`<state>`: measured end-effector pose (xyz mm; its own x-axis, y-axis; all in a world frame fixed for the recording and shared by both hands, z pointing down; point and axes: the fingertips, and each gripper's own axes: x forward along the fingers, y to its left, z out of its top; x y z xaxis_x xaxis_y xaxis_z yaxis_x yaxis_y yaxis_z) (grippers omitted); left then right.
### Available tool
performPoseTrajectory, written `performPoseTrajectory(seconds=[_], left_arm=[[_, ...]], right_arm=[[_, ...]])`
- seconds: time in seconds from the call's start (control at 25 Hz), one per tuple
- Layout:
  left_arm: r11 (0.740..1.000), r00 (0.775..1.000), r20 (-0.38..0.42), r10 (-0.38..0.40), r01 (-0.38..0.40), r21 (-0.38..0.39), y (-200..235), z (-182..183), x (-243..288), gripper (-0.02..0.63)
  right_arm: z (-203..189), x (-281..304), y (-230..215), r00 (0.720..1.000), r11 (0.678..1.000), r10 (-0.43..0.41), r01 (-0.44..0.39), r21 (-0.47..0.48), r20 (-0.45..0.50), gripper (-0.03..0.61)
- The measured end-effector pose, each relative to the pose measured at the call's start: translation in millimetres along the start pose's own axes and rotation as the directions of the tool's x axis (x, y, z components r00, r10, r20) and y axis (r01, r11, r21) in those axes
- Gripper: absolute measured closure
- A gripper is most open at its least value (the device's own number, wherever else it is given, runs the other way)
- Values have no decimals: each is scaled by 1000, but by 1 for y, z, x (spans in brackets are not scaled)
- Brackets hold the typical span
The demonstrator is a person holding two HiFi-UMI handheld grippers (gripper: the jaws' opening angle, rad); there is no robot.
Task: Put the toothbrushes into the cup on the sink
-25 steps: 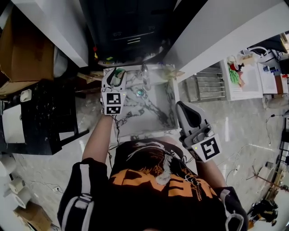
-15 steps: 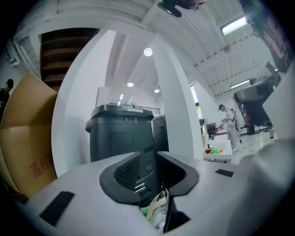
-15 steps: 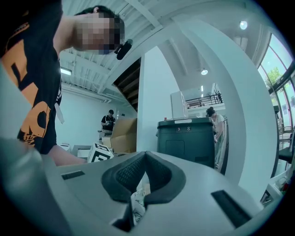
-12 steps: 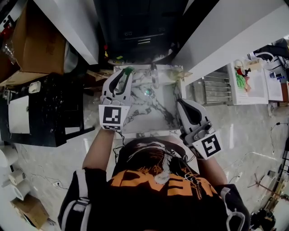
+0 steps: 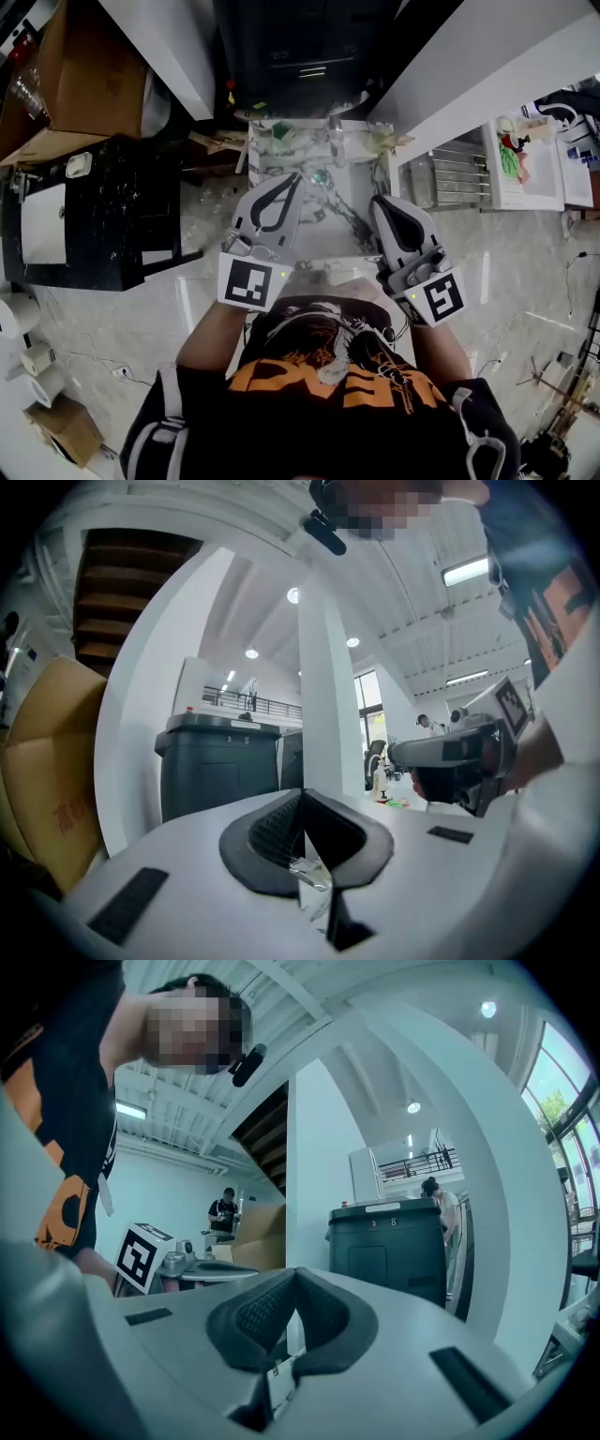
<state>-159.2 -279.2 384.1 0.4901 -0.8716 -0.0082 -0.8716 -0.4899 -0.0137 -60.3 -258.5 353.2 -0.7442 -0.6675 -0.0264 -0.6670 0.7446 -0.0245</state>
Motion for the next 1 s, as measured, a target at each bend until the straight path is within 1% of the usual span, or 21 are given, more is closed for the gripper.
performPoseTrajectory(seconds=[0.16,0.36,0.56,0.8,1.0], left_arm=[[999,999,-27,-33,32,-30,-20,-3,-13,588],[998,999,-3,-44,44,-51,-49,9,-25,591],[998,998,14,-63,63,-23,-94,30,-39,591],[999,998,31,-46,47,-26,-168,47,-63,591],[1000,1000,5,-30,30,-9,-239,51,-95,591]], right_arm=[[-6,-10,10,1000,1000,-15,15,3,-10,565],[-4,-39,19,999,999,-36,36,-1,1,565],[8,-81,25,998,999,-41,41,-4,45,565],[14,-151,33,997,1000,-7,7,-1,77,565],[17,-213,46,996,999,27,-29,21,89,565]])
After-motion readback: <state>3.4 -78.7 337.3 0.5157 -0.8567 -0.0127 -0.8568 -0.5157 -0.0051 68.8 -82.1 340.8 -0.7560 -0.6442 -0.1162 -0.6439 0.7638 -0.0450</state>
